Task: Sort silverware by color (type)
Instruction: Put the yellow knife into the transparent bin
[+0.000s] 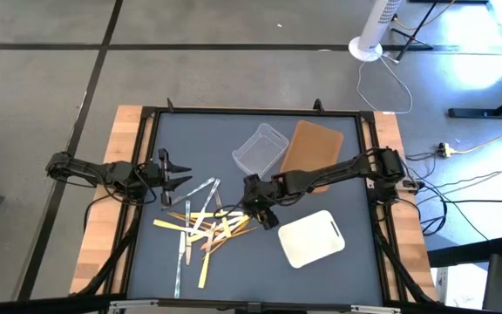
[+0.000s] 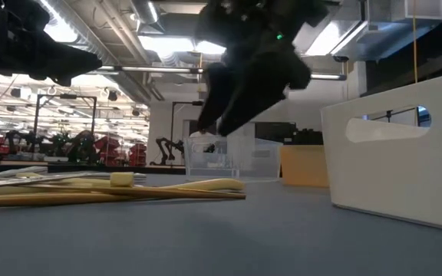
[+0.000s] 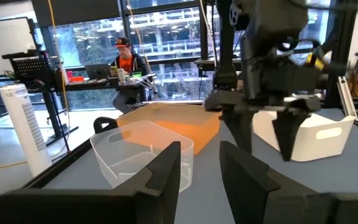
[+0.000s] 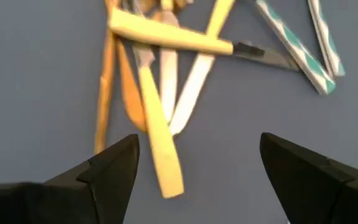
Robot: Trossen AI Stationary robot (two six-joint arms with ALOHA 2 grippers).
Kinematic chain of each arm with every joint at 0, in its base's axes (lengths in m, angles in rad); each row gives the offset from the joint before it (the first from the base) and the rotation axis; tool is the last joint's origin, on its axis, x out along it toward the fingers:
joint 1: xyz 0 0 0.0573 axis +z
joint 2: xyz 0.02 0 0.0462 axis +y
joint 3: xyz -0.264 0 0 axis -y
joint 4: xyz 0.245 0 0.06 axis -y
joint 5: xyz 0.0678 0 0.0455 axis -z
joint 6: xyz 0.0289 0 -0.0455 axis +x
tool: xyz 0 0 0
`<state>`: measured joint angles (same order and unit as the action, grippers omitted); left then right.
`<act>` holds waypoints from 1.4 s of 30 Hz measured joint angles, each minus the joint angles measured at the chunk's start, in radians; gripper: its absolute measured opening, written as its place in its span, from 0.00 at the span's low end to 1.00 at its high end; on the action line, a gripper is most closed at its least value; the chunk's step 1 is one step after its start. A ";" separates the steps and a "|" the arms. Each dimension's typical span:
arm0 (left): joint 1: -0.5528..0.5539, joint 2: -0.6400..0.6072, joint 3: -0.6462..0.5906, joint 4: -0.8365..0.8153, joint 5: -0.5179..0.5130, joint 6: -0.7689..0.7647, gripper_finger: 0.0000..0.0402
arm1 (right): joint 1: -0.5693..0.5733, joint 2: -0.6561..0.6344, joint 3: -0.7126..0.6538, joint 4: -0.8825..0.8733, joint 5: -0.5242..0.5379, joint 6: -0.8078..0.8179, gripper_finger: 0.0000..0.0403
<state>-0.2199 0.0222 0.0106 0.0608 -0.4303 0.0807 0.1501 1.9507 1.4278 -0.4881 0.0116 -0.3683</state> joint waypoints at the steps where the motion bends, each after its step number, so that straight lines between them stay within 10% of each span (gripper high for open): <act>1: 0.000 0.002 0.000 0.000 -0.004 0.000 0.26 | 0.000 0.011 -0.001 -0.010 0.009 0.001 0.79; 34: 0.000 0.018 0.001 0.000 -0.022 0.000 0.26 | -0.001 0.143 0.001 0.000 -0.031 0.005 0.79; 42: 0.000 0.018 0.000 0.000 -0.022 0.000 0.26 | -0.021 0.146 0.001 -0.013 -0.083 0.046 0.62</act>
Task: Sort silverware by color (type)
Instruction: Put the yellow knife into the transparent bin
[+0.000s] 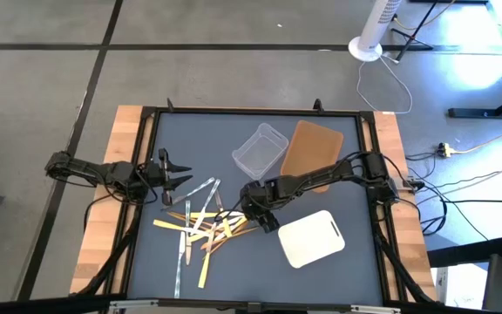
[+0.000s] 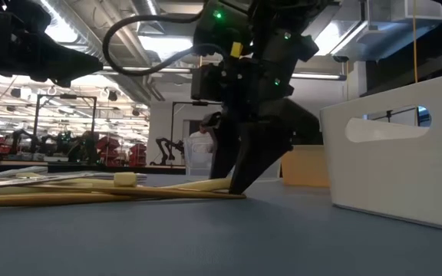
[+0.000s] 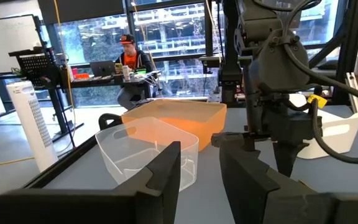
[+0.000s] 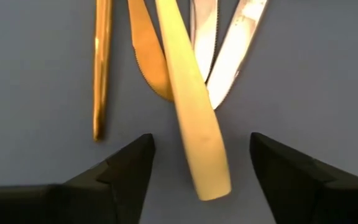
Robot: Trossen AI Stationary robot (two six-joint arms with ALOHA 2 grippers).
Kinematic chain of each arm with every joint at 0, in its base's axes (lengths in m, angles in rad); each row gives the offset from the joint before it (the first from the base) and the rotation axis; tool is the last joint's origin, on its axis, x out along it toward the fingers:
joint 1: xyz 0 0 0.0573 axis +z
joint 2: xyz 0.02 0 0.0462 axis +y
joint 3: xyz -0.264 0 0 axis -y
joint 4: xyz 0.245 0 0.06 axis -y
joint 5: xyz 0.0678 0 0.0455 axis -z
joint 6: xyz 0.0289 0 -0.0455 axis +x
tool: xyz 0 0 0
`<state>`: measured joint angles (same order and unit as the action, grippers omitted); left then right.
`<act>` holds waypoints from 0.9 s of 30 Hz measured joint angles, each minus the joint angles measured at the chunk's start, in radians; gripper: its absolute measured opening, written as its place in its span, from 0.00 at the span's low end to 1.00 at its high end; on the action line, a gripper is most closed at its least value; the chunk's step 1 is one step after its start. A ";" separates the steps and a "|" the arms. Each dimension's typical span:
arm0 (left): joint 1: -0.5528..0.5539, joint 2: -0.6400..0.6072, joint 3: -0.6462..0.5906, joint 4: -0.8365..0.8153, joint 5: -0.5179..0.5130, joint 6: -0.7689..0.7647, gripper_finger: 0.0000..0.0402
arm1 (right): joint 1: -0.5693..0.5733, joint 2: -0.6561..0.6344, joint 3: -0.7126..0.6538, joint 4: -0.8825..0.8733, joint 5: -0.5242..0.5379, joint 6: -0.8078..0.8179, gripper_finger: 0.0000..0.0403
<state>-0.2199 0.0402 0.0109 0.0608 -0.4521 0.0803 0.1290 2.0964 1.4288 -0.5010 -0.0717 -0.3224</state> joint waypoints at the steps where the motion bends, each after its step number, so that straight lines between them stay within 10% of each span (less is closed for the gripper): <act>1: 0.000 0.000 0.000 0.000 0.000 0.000 0.26 | 0.000 0.000 0.000 -0.001 -0.008 0.003 0.59; 27: 0.000 0.000 0.000 0.000 0.000 0.000 0.26 | -0.004 0.001 -0.002 0.000 -0.027 0.003 0.21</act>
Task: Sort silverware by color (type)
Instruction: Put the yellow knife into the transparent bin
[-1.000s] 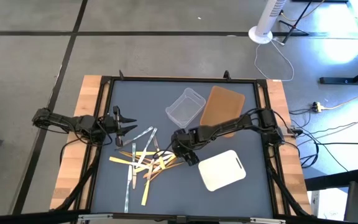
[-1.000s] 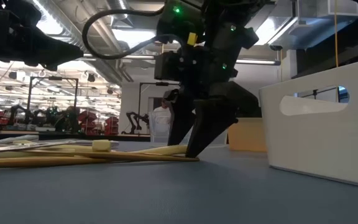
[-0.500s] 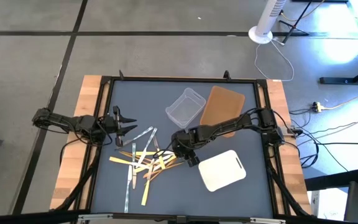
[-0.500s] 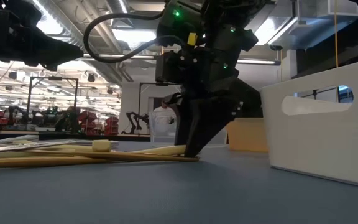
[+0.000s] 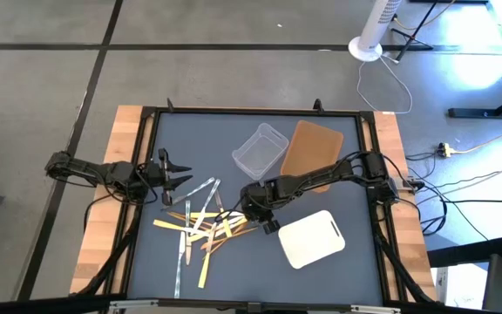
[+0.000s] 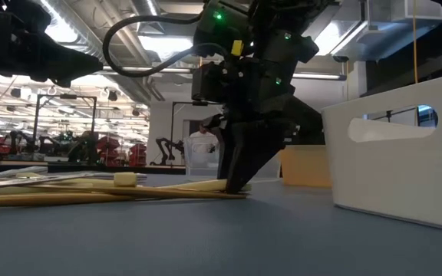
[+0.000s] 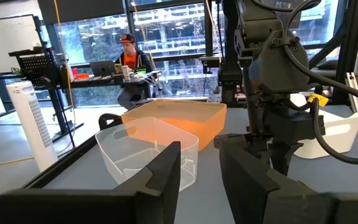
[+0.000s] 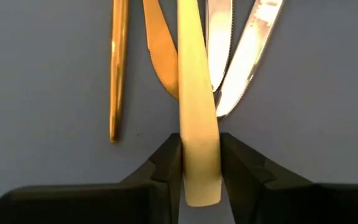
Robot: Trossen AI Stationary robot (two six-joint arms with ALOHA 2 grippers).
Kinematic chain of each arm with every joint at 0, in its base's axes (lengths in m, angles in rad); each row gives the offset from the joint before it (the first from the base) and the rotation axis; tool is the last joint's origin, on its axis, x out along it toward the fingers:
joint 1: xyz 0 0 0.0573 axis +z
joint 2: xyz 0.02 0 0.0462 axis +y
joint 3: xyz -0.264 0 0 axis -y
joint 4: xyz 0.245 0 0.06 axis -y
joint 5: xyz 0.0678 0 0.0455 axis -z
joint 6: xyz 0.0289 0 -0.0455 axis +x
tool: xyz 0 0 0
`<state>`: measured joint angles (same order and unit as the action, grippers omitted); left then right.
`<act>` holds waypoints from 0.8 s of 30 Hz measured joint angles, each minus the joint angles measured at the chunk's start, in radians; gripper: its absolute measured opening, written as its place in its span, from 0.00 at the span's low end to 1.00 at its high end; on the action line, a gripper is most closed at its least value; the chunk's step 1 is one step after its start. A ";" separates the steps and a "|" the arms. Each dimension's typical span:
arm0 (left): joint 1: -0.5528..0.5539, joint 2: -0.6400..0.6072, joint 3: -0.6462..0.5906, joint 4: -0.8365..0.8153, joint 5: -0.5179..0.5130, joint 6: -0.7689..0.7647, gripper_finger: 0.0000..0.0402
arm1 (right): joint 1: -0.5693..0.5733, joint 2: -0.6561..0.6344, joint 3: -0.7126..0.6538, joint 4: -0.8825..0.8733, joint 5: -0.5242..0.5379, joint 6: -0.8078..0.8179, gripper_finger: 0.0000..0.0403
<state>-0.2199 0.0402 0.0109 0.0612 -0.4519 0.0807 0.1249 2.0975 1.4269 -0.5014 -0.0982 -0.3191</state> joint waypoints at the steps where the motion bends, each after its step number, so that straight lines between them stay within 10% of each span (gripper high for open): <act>1: 0.000 0.000 0.000 0.000 0.000 0.000 0.26 | 0.000 0.000 0.000 0.000 0.000 0.000 0.20; 24: 0.000 0.000 0.000 0.000 0.000 0.000 0.26 | -0.003 -0.011 0.051 -0.146 0.027 -0.002 0.13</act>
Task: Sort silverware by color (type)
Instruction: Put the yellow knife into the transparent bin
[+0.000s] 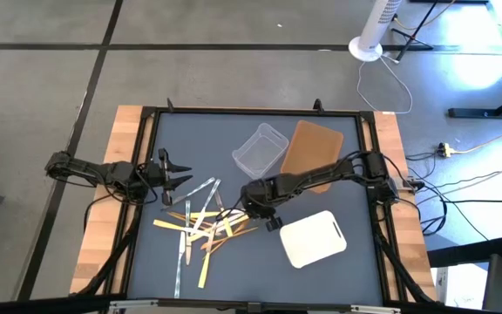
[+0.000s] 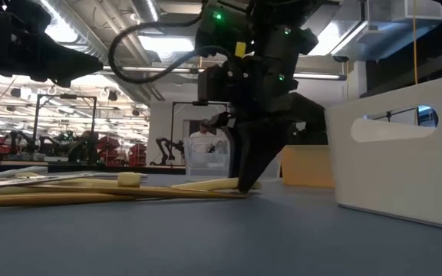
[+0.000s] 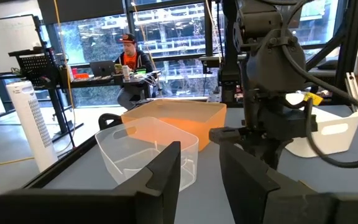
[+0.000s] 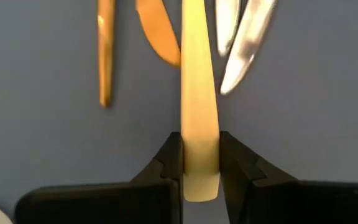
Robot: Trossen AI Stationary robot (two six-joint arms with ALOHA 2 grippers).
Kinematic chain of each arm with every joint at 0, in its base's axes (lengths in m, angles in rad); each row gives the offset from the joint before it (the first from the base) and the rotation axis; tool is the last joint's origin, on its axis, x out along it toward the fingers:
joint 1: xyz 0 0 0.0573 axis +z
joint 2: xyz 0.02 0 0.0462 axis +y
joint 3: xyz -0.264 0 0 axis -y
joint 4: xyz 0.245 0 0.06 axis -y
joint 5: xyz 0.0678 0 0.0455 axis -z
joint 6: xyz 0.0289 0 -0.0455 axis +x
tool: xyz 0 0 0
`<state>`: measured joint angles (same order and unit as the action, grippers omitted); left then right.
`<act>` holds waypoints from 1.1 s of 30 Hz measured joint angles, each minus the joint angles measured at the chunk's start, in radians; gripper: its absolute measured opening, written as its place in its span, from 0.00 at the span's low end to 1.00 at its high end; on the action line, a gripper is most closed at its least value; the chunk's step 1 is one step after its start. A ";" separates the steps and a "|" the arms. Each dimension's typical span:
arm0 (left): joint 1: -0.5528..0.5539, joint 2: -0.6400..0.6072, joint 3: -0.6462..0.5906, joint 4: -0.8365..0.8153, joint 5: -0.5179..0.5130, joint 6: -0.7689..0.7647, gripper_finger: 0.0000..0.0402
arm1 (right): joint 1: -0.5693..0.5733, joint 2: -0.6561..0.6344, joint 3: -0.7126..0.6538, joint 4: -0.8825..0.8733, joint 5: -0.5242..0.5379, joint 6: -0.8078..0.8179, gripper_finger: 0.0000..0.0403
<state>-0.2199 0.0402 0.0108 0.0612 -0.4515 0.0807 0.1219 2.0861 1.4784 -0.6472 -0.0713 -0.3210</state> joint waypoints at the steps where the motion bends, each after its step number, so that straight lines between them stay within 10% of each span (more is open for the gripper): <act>1: 0.000 0.000 0.000 0.000 0.000 0.000 0.26 | 0.000 0.000 0.013 -0.018 0.004 0.000 0.13; 33: 0.000 0.000 0.000 0.000 0.000 0.000 0.26 | 0.002 -0.036 0.196 -0.522 0.089 -0.023 0.12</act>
<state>-0.2203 0.0402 0.0105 0.0612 -0.4515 0.0807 0.1238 2.0500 1.6741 -1.1690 0.0181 -0.3443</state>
